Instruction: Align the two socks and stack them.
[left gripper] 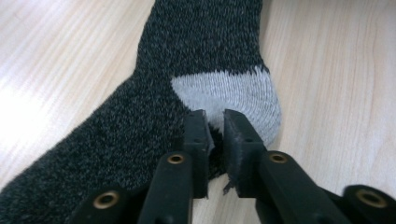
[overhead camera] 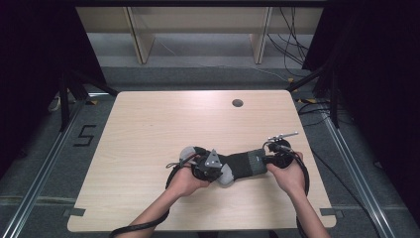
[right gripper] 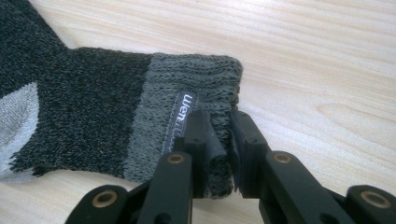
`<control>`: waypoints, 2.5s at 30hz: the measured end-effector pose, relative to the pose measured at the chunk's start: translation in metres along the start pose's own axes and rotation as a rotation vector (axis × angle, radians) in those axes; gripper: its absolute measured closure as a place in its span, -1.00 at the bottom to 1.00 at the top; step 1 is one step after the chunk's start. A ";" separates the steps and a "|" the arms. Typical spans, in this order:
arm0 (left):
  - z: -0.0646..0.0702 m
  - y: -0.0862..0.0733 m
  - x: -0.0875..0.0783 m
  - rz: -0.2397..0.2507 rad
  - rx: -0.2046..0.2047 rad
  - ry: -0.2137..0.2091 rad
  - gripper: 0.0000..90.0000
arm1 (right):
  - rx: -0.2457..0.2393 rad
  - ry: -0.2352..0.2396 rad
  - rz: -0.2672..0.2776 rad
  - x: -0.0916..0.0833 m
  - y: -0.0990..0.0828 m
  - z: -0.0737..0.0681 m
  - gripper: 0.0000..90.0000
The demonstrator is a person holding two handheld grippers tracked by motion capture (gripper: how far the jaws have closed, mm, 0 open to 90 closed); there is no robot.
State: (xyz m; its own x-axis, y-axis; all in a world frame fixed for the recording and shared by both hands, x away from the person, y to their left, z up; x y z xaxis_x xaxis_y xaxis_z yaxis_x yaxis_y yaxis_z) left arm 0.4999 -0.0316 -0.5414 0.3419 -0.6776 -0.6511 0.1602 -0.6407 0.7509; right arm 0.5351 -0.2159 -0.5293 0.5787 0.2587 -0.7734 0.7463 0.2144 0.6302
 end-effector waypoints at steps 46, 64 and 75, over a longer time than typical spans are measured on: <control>-0.105 -0.061 -0.044 0.049 -0.395 0.359 -0.04 | 0.102 -0.045 0.027 0.010 -0.012 0.013 0.20; -0.110 -0.089 -0.059 -0.001 -0.437 0.352 0.15 | 0.098 0.030 0.010 0.025 -0.002 -0.019 0.37; -0.102 -0.112 -0.084 0.009 -0.439 0.390 0.08 | 0.020 0.083 0.008 0.033 0.003 -0.043 0.29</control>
State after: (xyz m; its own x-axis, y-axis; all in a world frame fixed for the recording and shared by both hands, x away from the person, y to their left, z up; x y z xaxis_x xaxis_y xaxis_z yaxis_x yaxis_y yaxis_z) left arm 0.5481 0.1339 -0.5599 0.6470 -0.4458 -0.6186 0.4963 -0.3696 0.7855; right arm 0.5423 -0.1663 -0.5502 0.5562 0.3378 -0.7593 0.7484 0.1936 0.6343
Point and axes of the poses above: each handheld gripper's, and its own axes: x roughly forward along the jaws, y roughly out of its top, z roughly to its right, the point moved 10 cm from there along x, roughly forward along the jaws, and after that the axes turned 7 degrees about z, right-handed, at the moved point
